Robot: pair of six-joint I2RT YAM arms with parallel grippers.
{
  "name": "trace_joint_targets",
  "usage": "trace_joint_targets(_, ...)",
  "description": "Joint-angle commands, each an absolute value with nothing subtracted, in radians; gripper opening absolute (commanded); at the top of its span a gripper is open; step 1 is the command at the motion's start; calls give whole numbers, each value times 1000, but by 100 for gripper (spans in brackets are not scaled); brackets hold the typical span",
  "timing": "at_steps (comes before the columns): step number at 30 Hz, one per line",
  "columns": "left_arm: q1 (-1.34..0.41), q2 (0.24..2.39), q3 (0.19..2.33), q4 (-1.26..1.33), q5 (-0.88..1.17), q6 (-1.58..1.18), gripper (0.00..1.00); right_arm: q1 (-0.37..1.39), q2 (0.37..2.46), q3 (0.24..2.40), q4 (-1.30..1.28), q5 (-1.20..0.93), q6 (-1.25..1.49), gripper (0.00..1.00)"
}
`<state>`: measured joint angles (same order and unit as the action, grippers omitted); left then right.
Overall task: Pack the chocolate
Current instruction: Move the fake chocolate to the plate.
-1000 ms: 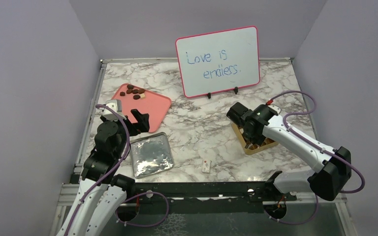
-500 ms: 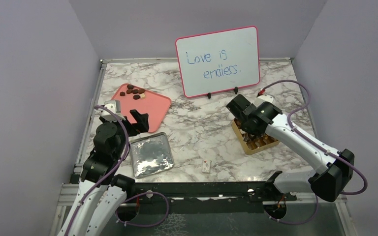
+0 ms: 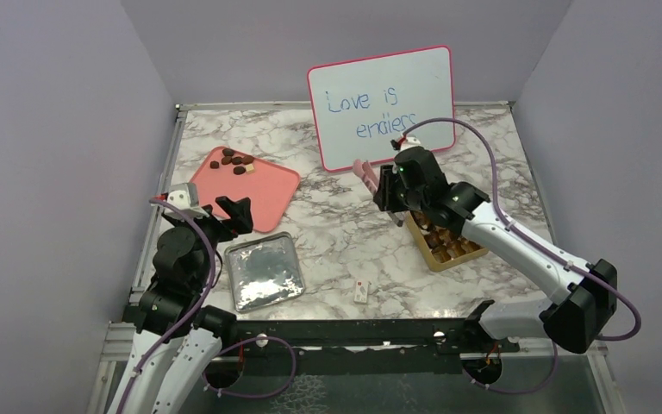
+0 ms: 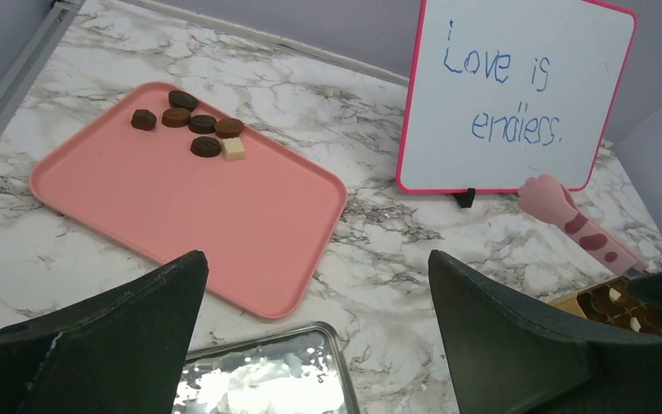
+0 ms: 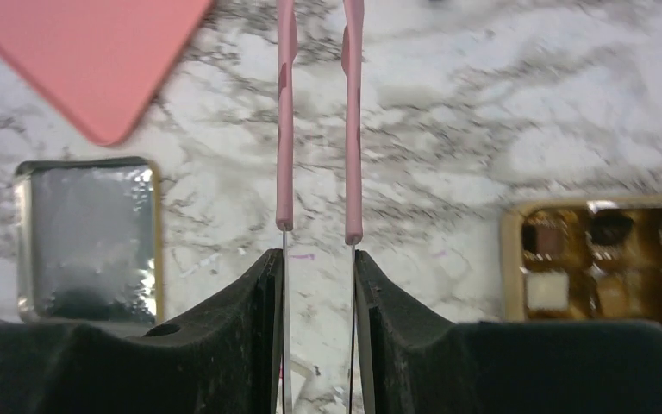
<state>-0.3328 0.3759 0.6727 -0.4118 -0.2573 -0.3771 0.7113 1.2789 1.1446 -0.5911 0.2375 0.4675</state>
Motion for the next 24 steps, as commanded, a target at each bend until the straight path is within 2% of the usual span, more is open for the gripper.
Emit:
trace_joint_targets(1, -324, 343, 676, -390, -315, -378, 99, 714, 1348, 1150, -328, 7, 302, 37)
trace_joint_targets(8, -320, 294, 671, -390, -336, -396, 99, 775, 1589, 1313, -265, -60, 215, 37)
trace_joint_targets(24, -288, 220, 677, -393, -389, -402, 99, 904, 2107, 1789, -170, 55, -38, 39)
